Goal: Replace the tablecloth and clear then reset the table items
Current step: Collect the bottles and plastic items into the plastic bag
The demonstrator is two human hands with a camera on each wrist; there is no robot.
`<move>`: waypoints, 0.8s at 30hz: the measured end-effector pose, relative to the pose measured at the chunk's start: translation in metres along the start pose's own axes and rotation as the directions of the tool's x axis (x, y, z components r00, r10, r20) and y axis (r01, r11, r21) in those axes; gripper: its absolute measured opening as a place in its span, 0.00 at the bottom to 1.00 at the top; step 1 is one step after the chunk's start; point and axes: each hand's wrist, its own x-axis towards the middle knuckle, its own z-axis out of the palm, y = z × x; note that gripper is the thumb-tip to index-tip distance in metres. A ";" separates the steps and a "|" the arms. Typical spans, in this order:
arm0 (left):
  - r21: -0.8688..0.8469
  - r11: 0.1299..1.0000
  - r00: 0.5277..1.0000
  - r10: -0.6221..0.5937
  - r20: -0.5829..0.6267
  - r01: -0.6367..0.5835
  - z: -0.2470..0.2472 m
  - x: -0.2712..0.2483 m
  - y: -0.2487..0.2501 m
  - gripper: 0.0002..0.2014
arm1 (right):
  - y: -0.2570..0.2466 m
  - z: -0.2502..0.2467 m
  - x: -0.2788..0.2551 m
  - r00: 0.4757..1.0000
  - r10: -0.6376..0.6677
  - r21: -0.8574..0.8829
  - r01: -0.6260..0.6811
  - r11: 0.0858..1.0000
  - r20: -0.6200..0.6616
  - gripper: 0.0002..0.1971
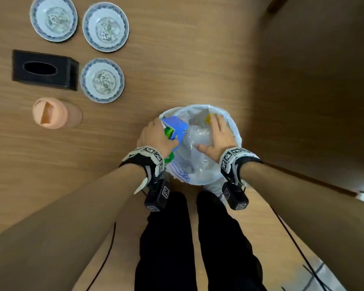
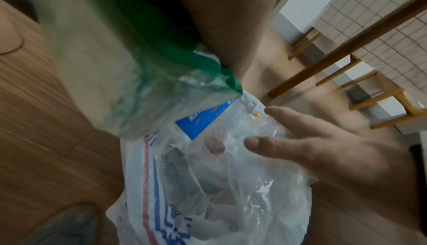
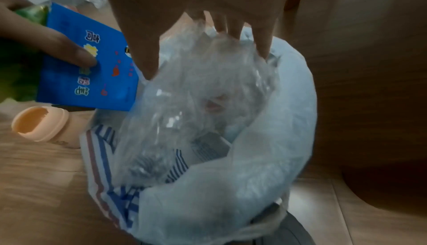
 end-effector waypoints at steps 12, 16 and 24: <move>-0.091 0.993 0.982 0.095 0.164 -0.081 0.038 0.016 0.038 0.44 | 0.034 -0.050 -0.036 0.973 0.108 0.100 -0.090 0.991 -0.203 0.32; -0.047 0.994 0.978 0.106 0.179 -0.099 0.018 0.005 0.041 0.36 | 0.031 -0.058 -0.037 0.977 0.110 0.086 -0.095 0.992 -0.181 0.27; 0.161 0.975 0.988 0.147 0.041 -0.152 -0.079 -0.028 0.032 0.25 | -0.016 -0.106 -0.054 0.987 0.087 0.069 -0.078 0.995 -0.132 0.27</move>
